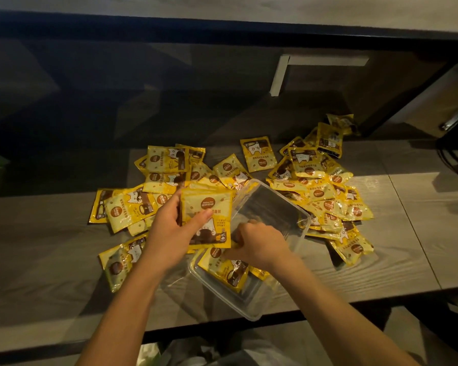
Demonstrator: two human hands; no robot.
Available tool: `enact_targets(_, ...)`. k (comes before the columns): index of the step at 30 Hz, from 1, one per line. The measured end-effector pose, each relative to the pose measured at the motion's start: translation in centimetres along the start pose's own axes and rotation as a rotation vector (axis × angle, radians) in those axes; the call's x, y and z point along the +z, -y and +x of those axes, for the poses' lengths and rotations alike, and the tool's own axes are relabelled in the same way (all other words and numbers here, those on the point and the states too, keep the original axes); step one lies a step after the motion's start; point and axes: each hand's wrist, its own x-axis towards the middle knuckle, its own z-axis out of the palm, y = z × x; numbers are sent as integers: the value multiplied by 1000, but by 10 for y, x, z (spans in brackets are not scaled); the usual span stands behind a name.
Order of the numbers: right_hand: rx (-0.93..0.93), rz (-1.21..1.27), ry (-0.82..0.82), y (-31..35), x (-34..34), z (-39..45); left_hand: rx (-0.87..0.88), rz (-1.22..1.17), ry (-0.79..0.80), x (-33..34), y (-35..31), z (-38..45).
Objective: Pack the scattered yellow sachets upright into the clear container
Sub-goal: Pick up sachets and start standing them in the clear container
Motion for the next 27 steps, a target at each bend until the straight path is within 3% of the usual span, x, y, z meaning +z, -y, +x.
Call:
enact_targets(6, -38, -51, 28, 12, 12, 3, -85, -106, -75, -3, 5, -8)
enact_targets(11, -65, 238, -65, -3, -1, -7, -104, -221, -72, -1, 3, -10)
enact_targets(20, -155, 932, -572, -15, -12, -40, -159, -467, 10, 26, -2, -14)
enact_targets(27, -280, 1279, -482, -1, -10, -45, -119, -292, 24, 34, -11, -13)
